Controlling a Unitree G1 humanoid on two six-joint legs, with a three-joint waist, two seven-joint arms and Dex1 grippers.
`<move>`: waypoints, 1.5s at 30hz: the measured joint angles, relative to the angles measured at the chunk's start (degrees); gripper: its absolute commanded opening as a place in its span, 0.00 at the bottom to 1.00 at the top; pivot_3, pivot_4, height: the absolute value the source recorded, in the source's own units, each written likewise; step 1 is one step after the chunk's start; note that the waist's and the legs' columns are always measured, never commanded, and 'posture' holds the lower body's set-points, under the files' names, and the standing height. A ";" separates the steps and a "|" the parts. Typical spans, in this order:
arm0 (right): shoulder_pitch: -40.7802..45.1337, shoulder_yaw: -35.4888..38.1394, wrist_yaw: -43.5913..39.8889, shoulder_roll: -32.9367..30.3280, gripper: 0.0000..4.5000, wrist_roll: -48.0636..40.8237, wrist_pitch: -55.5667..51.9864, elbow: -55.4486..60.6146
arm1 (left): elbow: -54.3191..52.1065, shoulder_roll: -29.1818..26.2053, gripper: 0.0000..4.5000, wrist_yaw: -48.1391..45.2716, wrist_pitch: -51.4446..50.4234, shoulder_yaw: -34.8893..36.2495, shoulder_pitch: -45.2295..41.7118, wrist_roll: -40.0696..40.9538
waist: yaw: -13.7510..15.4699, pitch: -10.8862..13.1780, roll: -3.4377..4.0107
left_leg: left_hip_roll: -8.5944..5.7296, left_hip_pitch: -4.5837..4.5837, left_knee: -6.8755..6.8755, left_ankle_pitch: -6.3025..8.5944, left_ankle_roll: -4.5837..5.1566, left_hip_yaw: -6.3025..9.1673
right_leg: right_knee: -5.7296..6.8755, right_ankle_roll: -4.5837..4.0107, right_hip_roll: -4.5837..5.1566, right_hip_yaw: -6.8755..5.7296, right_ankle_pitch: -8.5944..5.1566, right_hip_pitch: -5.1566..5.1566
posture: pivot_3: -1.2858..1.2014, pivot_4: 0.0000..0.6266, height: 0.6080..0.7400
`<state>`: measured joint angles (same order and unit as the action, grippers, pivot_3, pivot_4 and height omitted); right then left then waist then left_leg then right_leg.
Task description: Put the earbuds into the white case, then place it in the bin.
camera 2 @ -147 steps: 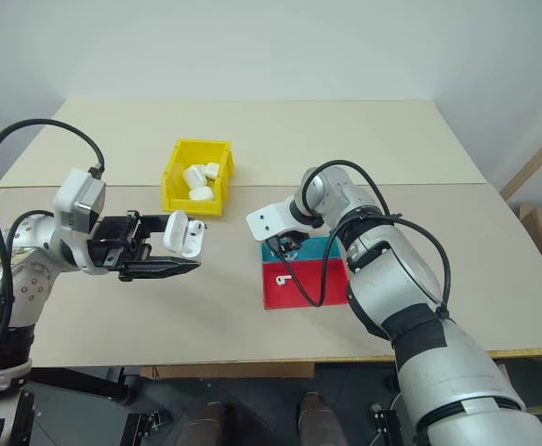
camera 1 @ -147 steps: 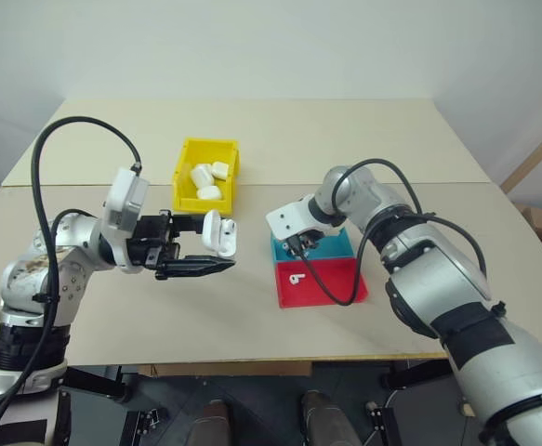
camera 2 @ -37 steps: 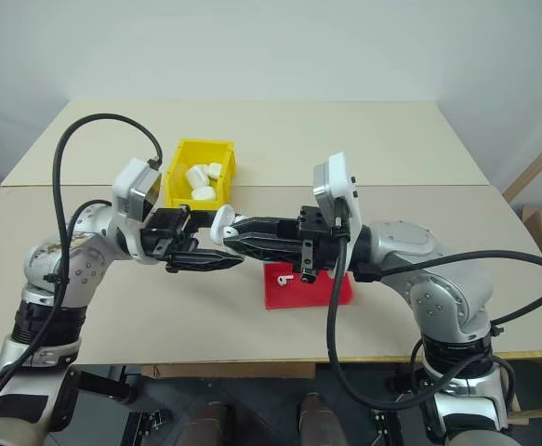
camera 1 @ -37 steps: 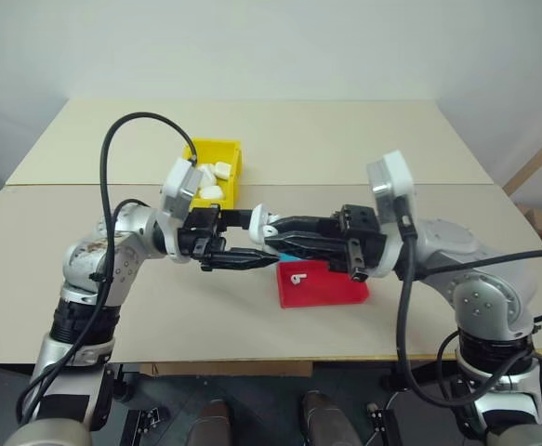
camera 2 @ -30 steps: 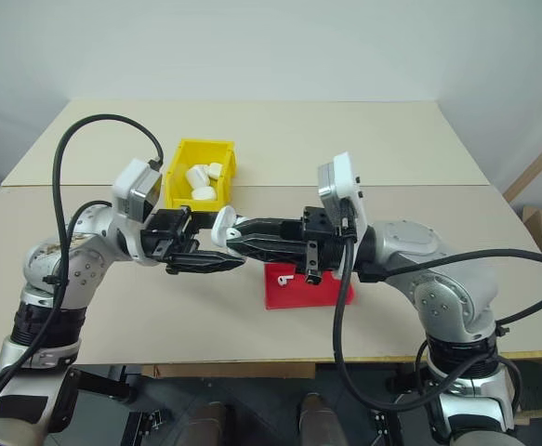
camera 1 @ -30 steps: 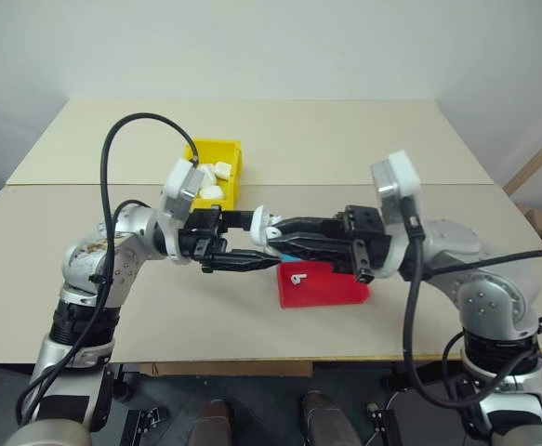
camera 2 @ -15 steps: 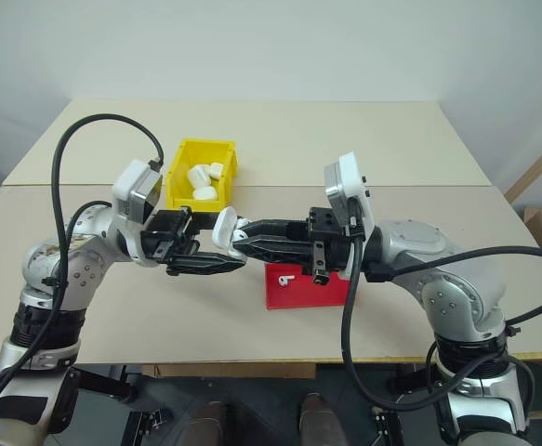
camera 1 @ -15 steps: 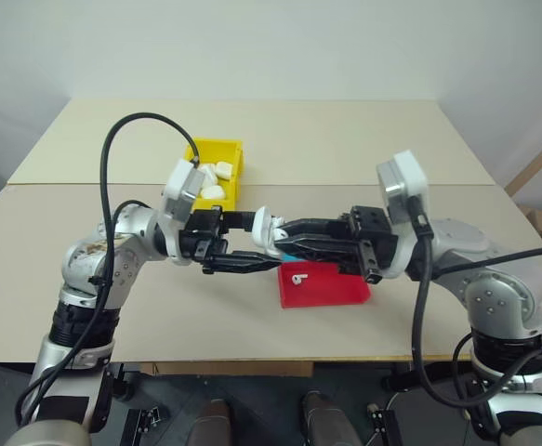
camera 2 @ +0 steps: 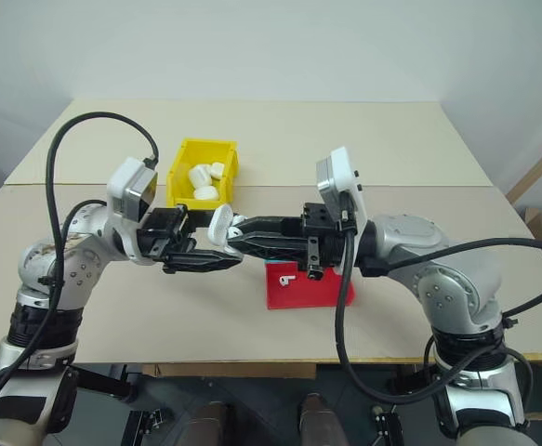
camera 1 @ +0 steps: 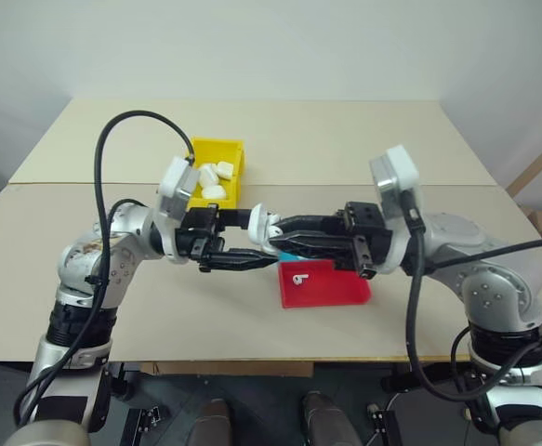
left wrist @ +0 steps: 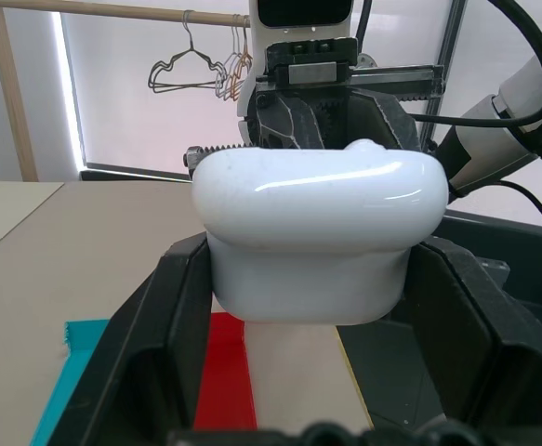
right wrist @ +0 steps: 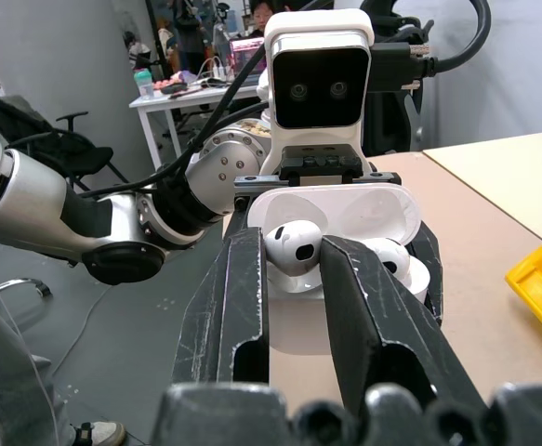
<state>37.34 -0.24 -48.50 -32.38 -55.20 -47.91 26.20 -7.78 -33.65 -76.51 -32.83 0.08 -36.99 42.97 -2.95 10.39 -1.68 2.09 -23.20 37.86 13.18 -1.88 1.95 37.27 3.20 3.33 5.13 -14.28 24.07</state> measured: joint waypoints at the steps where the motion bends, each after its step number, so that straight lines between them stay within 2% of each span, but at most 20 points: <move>1: 0.25 -0.19 0.05 0.00 0.15 0.07 -0.04 -0.20 | 0.09 -0.03 0.62 0.00 0.00 0.06 0.00 -0.01 | 0.03 0.00 0.00 | 0.00 0.00 0.00 0.00 0.00 0.00 | 0.00 0.00 0.00 0.00 0.00 0.00 | 0.52 0.24 1.00; 6: 1.06 -1.22 0.09 -0.01 0.15 1.07 -0.04 -0.58 | 0.90 -0.15 0.62 -0.08 0.00 0.11 0.00 -0.11 | 0.31 0.00 0.00 | 0.00 -0.01 0.00 0.00 0.00 0.00 | -0.02 0.00 0.00 0.00 0.00 0.00 | 0.52 0.24 1.00; 7: 1.07 -1.35 0.05 -0.02 0.31 1.27 -0.03 -0.58 | 0.93 -0.17 0.62 -0.10 0.00 0.11 0.00 -0.12 | 0.36 0.00 0.00 | 0.00 -0.02 0.00 0.00 0.00 0.00 | -0.03 0.00 0.01 0.00 0.00 0.00 | 0.52 0.24 1.00; 8: 1.08 -1.43 0.03 -0.06 0.36 1.63 -0.03 -0.58 | 0.95 -0.20 0.62 -0.07 0.00 0.12 0.00 -0.14 | 0.38 0.00 0.00 | 0.00 -0.02 0.00 0.00 0.00 0.00 | -0.03 0.00 0.01 0.00 0.00 0.00 | 0.52 0.24 1.00; 14: 1.07 -1.77 -0.60 -0.28 0.80 2.15 -0.04 0.56 | 1.93 -0.35 0.62 0.50 0.00 0.24 0.00 -0.20 | 0.38 0.00 0.00 | 0.00 -0.02 0.00 0.00 0.00 0.00 | -0.04 0.00 0.01 -0.01 0.00 0.00 | 0.52 0.24 1.00; 37: -0.42 0.58 -5.35 -6.87 0.80 -1.75 -1.26 1.37 | 4.02 0.43 0.62 -1.41 1.82 0.44 -1.37 -0.18 | 0.48 0.00 0.00 | -0.01 -0.04 0.00 0.00 0.00 0.00 | -0.06 0.00 0.02 -0.01 0.01 -0.01 | 0.52 0.24 1.00; 40: -0.43 2.14 -8.66 -10.53 0.67 -1.62 -1.10 -0.76 | 4.40 0.33 0.62 -2.08 2.14 0.41 -1.40 -0.46 | 0.54 0.00 -0.01 | -0.01 -0.03 0.01 0.00 0.00 -0.01 | -0.07 0.00 0.02 -0.02 0.01 -0.04 | 0.52 0.24 1.00; 45: 5.30 3.47 -13.22 -14.40 0.27 0.73 0.06 -6.33 | 6.14 0.58 0.62 -3.15 2.77 -0.25 -1.51 -1.74 | 0.33 0.00 0.00 | 0.01 0.01 0.01 0.00 0.01 -0.03 | -0.06 0.00 -0.01 0.00 0.01 -0.01 | 0.52 0.24 1.00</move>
<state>42.64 3.23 -61.72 -46.77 -54.47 -47.85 19.87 -1.64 -33.06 -79.66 -30.06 -0.17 -38.50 41.24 -2.62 10.39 -1.69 2.10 -23.19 37.87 13.18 -1.88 1.92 37.21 3.20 3.32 5.13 -14.27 24.06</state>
